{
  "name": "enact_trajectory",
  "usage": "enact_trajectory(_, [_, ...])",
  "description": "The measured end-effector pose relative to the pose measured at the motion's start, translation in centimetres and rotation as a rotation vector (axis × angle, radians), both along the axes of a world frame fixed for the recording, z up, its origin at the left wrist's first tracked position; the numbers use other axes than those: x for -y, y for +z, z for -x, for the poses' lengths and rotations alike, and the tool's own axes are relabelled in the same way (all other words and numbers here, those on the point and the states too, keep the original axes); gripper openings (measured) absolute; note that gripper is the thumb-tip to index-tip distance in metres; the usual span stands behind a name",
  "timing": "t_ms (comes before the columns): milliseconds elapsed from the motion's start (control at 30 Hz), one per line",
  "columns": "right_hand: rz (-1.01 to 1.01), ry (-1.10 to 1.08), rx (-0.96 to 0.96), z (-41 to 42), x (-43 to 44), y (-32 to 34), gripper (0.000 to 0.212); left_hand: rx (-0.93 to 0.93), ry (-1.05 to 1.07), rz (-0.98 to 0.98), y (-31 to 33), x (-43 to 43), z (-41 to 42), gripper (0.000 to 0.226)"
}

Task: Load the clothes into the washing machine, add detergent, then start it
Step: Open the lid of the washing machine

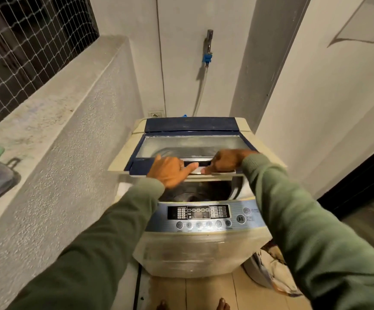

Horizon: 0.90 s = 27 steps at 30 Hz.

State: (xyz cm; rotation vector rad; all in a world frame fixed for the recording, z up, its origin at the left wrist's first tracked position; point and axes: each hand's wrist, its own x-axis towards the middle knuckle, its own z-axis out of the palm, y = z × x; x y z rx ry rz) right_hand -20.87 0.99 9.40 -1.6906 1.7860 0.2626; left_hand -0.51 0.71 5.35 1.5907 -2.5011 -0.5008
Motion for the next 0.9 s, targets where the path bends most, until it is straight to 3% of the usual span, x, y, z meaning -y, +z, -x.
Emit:
enact_trajectory(100, [0.065, 0.055, -0.048, 0.1, 1.9, 5.4, 0.076, 0.044, -0.012, 0.195, 4.4, 1.9, 0.3, 0.071])
enact_trajectory(200, [0.141, 0.124, -0.113, -0.2, 3.2, 8.5, 0.063, 0.134, -0.099, 0.293, 7.4, 4.3, 0.0, 0.077])
enact_trajectory(300, [0.245, 0.088, -0.075, 0.2, 4.6, 9.8, 0.051, 0.198, -0.175, 0.387, 8.8, 7.0, -0.2, 0.065])
enact_trajectory(433, [0.426, 0.043, -0.025, 1.3, 6.5, 11.9, 0.045, 0.164, -0.14, 0.532, 10.1, 10.0, -0.1, 0.065])
enact_trajectory(567, [0.605, -0.039, 0.034, 2.1, 8.6, 12.8, 0.052, 0.058, -0.081, 0.61, 10.7, 12.5, 0.6, 0.063])
enact_trajectory(900, [1.04, -0.078, -0.046, 3.5, 12.1, 9.8, 0.056, 0.153, 0.045, 0.629, 10.8, 17.5, 2.4, 0.074])
